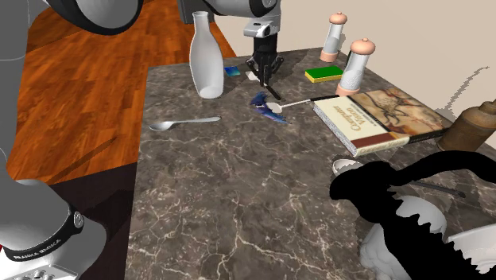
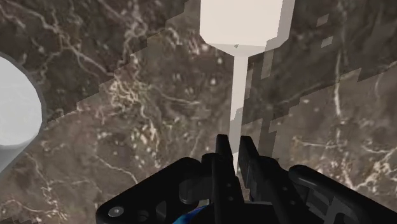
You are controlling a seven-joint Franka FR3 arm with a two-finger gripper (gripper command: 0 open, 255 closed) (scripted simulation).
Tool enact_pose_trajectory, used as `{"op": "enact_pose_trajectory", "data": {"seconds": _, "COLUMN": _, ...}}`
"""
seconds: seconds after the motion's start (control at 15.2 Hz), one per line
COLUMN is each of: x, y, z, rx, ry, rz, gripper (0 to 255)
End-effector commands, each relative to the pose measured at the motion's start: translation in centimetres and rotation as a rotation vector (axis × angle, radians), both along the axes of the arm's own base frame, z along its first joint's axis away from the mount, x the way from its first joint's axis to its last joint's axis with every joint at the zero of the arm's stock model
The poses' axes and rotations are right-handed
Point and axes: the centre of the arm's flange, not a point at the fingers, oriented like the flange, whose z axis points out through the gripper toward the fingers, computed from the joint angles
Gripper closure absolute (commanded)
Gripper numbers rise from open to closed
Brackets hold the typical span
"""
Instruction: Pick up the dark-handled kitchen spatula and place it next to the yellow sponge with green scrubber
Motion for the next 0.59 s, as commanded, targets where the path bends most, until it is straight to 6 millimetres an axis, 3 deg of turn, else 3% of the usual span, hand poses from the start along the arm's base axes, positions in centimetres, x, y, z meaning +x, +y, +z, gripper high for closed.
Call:
{"op": "enact_pose_trajectory", "data": {"seconds": 0.0, "x": 0.0, "y": 0.0, "z": 0.0, "rx": 0.0, "ry": 0.0, "rz": 0.0, "gripper": 255}}
{"op": "enact_pose_trajectory", "data": {"seconds": 0.07, "x": 0.0, "y": 0.0, "z": 0.0, "rx": 0.0, "ry": 0.0, "rz": 0.0, "gripper": 0}}
{"op": "enact_pose_trajectory", "data": {"seconds": 0.4, "x": 0.0, "y": 0.0, "z": 0.0, "rx": 0.0, "ry": 0.0, "rz": 0.0, "gripper": 0}}
{"op": "enact_pose_trajectory", "data": {"seconds": 0.53, "x": 0.0, "y": 0.2, "z": 2.6, "rx": 0.0, "ry": 0.0, "rz": 0.0, "gripper": 0}}
